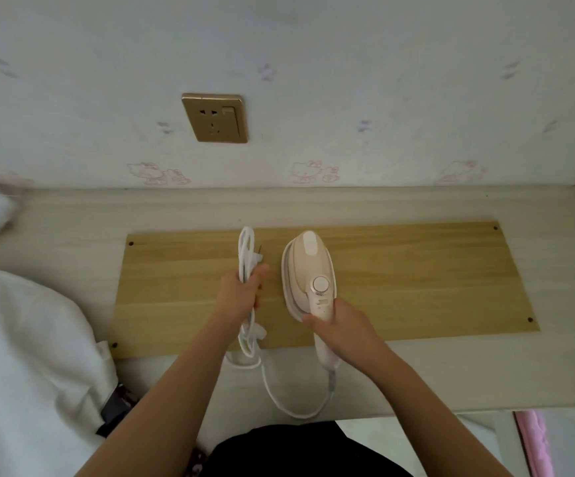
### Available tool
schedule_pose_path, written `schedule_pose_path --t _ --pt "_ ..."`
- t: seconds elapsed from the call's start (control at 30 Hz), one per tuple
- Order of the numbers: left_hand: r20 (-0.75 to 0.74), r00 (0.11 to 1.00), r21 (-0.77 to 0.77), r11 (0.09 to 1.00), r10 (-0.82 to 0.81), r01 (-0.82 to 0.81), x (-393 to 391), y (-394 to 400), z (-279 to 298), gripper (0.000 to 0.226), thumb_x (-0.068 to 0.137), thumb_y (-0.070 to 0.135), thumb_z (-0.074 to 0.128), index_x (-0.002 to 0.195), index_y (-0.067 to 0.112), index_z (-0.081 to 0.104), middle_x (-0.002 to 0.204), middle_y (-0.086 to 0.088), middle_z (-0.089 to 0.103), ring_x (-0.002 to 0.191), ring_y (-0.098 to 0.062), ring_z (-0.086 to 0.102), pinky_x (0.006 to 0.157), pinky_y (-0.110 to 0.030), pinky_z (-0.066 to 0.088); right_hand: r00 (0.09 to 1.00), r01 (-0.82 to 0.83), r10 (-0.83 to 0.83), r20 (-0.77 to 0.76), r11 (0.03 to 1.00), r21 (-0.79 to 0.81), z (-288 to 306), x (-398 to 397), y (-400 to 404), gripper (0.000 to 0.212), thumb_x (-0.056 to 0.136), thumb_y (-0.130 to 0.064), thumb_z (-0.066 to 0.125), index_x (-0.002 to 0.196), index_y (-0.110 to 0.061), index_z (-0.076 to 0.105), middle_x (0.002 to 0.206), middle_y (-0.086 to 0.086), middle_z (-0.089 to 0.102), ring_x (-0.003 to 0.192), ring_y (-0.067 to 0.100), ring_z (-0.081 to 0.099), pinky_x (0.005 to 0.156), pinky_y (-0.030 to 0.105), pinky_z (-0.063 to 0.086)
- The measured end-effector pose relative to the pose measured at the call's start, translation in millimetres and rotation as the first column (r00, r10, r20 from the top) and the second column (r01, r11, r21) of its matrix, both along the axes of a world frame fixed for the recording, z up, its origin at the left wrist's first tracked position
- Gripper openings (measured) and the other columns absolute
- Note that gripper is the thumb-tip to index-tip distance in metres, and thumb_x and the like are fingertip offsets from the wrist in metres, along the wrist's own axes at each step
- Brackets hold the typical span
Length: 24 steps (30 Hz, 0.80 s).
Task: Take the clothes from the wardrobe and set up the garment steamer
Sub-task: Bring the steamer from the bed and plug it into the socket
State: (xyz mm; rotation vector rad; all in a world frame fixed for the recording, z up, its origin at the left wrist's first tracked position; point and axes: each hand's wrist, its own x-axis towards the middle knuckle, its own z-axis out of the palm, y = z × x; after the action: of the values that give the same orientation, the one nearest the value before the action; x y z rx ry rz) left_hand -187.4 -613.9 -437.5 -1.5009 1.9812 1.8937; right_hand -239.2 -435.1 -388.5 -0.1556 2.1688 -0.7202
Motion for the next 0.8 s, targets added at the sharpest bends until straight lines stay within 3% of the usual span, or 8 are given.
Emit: schedule_pose_path --t 0.1,0.23,0.37,0.43,0.5,0.57,0.67,0.8 --pt "-0.053 0.999 0.039 0.999 0.01 -0.008 19 -8 13 0.039 0.094 0.037 0.058 0.066 0.011 0.053 0.047 0.002 0.044 0.04 -0.011 0.04 0.042 -0.023 0.038 0.994 0.043 -0.046 -0.102 0.999 -0.023 9 -8 3 0.033 0.089 -0.032 0.058 0.1 -0.002 0.067 0.099 0.012 0.07 0.086 0.025 0.066 0.072 0.039 0.053" --pt "-0.154 0.987 0.094 0.995 0.04 -0.026 42 -16 36 0.038 0.097 0.036 0.052 0.07 0.01 0.053 0.053 0.001 0.044 0.04 -0.01 0.037 0.043 -0.023 0.035 0.939 0.085 -0.118 -0.322 0.99 -0.115 25 -17 -2 0.027 0.092 -0.026 0.057 0.116 -0.014 0.059 0.114 0.001 0.058 0.104 0.018 0.057 0.092 0.036 0.049" --pt "-0.259 0.96 0.239 0.97 0.11 -0.047 55 -19 59 0.033 0.1 0.034 0.046 0.084 0.008 0.057 0.056 0.004 0.038 0.041 -0.008 0.032 0.04 -0.019 0.03 0.936 0.038 -0.148 -0.318 0.944 -0.327 50 -15 -25 0.025 0.094 -0.019 0.054 0.119 -0.019 0.058 0.109 -0.007 0.061 0.1 0.008 0.058 0.085 0.027 0.047" --pt "-0.303 0.948 0.26 0.965 0.091 -0.009 58 -16 72 0.034 0.101 0.035 0.044 0.088 0.006 0.057 0.056 0.004 0.035 0.043 -0.008 0.031 0.04 -0.019 0.029 0.96 0.049 -0.146 -0.237 0.928 -0.37 57 -11 -42 0.031 0.094 -0.021 0.054 0.125 -0.021 0.052 0.104 -0.006 0.062 0.09 0.008 0.06 0.075 0.023 0.046" --pt "-0.335 0.94 0.266 0.963 0.064 0.029 59 -13 84 0.035 0.101 0.034 0.042 0.088 0.006 0.057 0.056 0.004 0.032 0.043 -0.008 0.029 0.04 -0.018 0.028 0.985 0.099 -0.145 -0.093 0.918 -0.384 58 -7 -59 0.037 0.093 -0.026 0.057 0.129 -0.02 0.049 0.104 -0.001 0.065 0.087 0.012 0.064 0.076 0.026 0.053" --pt "-0.348 0.936 0.273 0.961 0.047 0.053 60 -9 95 0.034 0.102 0.032 0.041 0.087 0.005 0.056 0.056 0.002 0.03 0.043 -0.009 0.028 0.04 -0.018 0.028 0.959 0.259 -0.188 0.211 0.885 -0.388 57 -6 -76 0.034 0.092 -0.027 0.058 0.124 -0.015 0.053 0.105 0.008 0.068 0.092 0.019 0.066 0.083 0.033 0.055" --pt "-0.359 0.933 0.284 0.954 0.009 0.1 61 -5 104 0.034 0.101 0.032 0.043 0.082 0.007 0.056 0.056 0.002 0.032 0.044 -0.01 0.029 0.041 -0.019 0.028 0.718 0.515 -0.174 0.674 0.785 -0.345 63 -7 -90 0.017 0.093 -0.025 0.06 0.103 -0.01 0.062 0.095 0.014 0.068 0.085 0.024 0.064 0.082 0.034 0.052" --pt "-0.322 0.946 0.245 0.963 -0.028 0.112 68 -7 108 0.027 0.098 0.029 0.051 0.087 0.006 0.059 0.065 -0.004 0.052 0.047 -0.015 0.043 0.046 -0.023 0.037 0.572 0.652 -0.171 0.803 0.688 -0.318 64 -9 -95 0.019 0.091 -0.014 0.062 0.106 -0.003 0.062 0.085 0.017 0.068 0.07 0.025 0.066 0.072 0.031 0.057"
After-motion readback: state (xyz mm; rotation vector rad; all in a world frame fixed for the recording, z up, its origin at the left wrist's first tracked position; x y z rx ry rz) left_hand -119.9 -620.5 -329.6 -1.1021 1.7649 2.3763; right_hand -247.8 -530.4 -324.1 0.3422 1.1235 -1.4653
